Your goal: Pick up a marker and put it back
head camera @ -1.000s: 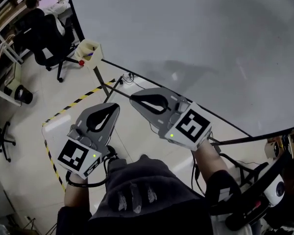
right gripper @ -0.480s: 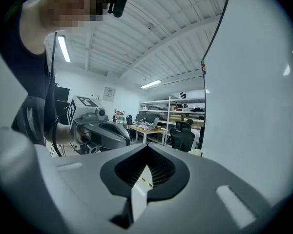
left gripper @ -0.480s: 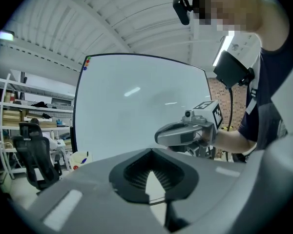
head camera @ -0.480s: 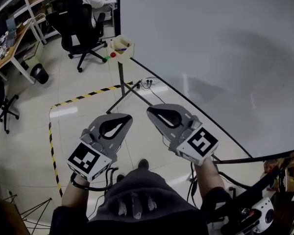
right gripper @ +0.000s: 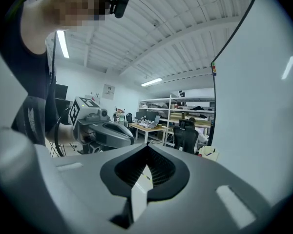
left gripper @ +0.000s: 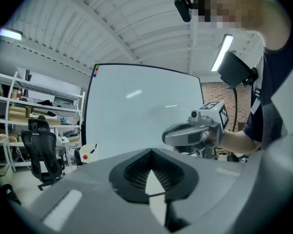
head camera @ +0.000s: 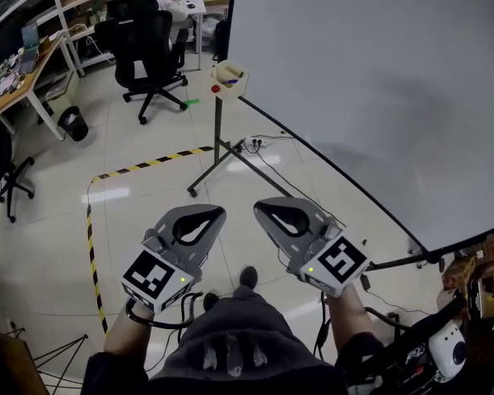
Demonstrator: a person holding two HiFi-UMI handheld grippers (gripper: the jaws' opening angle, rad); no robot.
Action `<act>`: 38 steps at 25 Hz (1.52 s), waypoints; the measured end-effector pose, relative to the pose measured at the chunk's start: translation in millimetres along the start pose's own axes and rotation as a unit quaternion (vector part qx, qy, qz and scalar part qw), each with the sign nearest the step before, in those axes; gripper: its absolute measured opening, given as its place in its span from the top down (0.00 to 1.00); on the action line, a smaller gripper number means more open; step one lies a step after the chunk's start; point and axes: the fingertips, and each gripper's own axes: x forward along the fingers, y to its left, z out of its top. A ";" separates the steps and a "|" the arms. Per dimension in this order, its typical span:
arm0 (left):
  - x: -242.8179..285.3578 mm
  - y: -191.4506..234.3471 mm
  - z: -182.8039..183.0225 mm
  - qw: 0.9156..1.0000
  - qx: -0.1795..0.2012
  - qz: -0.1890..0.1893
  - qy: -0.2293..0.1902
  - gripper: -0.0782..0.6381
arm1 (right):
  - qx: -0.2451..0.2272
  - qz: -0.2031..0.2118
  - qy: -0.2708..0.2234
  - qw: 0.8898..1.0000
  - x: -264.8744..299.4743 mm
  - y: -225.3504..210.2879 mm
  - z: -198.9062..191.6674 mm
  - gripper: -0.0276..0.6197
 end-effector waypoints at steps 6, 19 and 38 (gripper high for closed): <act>-18.9 -12.8 2.8 0.999 -0.026 -0.014 -0.024 0.88 | 0.009 -0.019 0.018 1.000 -11.2 26.0 -4.3 0.95; 3.5 -81.2 14.4 0.998 -0.027 -0.054 -0.026 0.88 | 0.013 -0.014 0.004 1.000 -66.2 29.4 -4.9 0.95; 31.4 -139.9 15.8 0.999 -0.015 -0.044 -0.016 0.88 | 0.051 -0.042 -0.031 0.997 -139.2 8.1 -12.9 0.95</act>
